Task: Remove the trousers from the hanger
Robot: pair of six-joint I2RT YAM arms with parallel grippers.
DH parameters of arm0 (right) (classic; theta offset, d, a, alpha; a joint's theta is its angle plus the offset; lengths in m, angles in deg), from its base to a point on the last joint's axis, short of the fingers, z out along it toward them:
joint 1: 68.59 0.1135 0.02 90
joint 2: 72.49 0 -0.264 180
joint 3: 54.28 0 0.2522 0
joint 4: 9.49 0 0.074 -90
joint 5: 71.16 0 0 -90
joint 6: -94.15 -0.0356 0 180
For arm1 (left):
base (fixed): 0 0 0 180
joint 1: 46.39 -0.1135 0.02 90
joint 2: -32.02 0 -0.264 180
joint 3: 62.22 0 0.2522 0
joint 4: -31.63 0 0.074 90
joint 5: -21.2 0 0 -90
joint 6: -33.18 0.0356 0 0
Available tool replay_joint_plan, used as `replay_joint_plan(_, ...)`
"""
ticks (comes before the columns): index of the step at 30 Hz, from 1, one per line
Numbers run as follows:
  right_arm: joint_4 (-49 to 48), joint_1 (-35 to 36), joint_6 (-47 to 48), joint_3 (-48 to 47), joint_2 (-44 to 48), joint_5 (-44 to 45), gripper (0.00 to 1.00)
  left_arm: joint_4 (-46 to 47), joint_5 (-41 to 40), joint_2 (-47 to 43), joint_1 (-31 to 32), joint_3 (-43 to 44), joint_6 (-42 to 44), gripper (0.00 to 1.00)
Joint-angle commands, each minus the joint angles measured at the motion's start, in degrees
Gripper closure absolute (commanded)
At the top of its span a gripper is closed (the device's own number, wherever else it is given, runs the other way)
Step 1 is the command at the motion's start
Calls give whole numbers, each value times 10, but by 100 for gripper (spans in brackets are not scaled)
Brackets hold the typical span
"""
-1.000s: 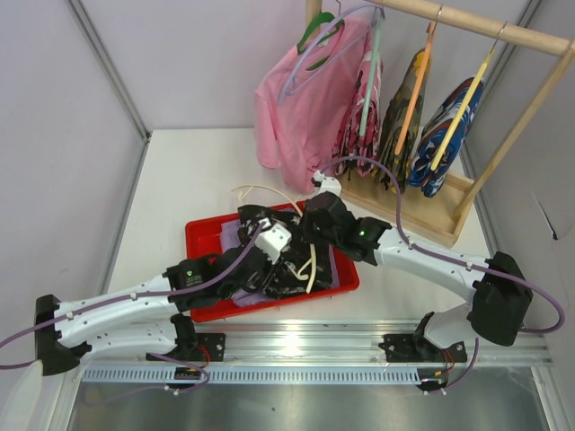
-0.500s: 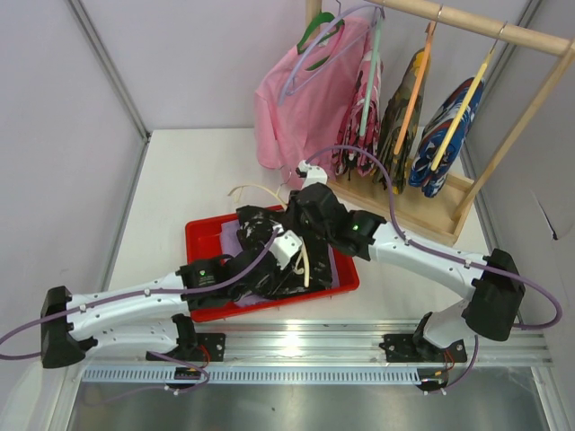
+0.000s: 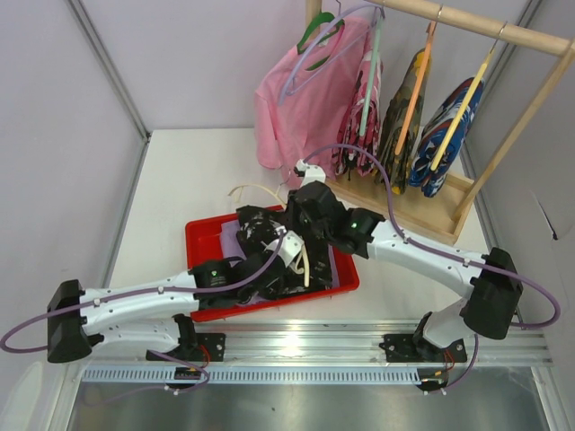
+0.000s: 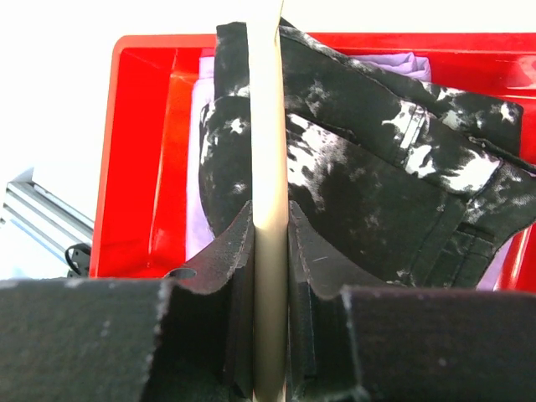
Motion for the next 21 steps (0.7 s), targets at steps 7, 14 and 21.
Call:
replay_joint_plan(7,-45,-19,-6,-6,21,8,100,-25,-84,-43,-1,-4,-86,100)
replay_joint_plan(14,-43,-37,-4,40,45,10,100,-11,-77,-142,-31,-13,-107,100)
replay_joint_plan(21,-23,-42,-1,74,72,47,100,-24,-75,-136,-33,-3,-114,100)
